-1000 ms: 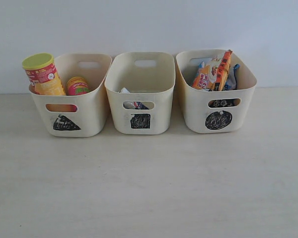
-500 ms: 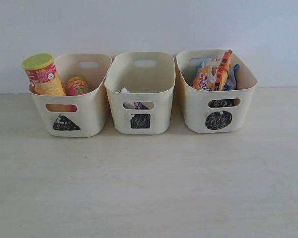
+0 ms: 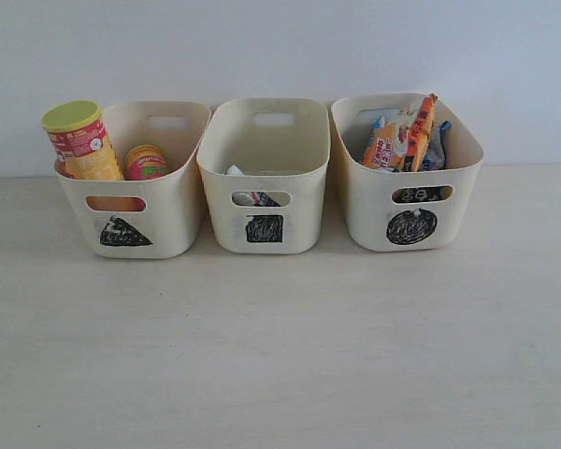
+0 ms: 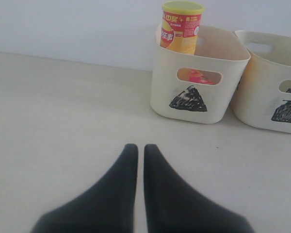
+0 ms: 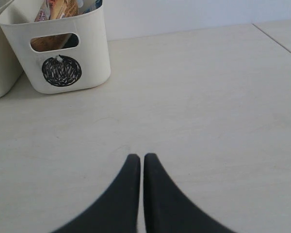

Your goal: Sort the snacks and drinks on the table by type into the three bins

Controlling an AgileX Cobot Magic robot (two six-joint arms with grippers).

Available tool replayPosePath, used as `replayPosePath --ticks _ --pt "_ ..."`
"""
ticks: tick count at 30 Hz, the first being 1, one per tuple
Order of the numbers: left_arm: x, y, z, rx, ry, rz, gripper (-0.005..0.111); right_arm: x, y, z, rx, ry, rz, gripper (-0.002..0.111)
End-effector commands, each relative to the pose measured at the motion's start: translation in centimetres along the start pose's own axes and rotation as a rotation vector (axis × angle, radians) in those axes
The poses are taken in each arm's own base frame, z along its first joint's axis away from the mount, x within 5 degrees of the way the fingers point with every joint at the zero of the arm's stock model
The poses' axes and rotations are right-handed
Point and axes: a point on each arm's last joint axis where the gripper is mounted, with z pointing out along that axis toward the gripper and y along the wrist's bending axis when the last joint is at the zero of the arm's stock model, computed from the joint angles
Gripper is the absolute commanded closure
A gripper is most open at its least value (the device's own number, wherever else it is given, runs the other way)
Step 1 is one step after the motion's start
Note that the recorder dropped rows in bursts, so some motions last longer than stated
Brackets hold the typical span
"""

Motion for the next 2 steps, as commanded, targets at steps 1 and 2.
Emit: replayPosePath --ticks 1,2 --pt "0.02 0.05 0.01 -0.006 -0.011 0.007 0.103 -0.06 -0.01 -0.04 0.001 -0.010 -0.007 0.108" --pt "0.02 0.05 0.01 -0.006 -0.011 0.007 0.103 -0.06 -0.01 -0.04 0.001 -0.010 -0.007 0.108"
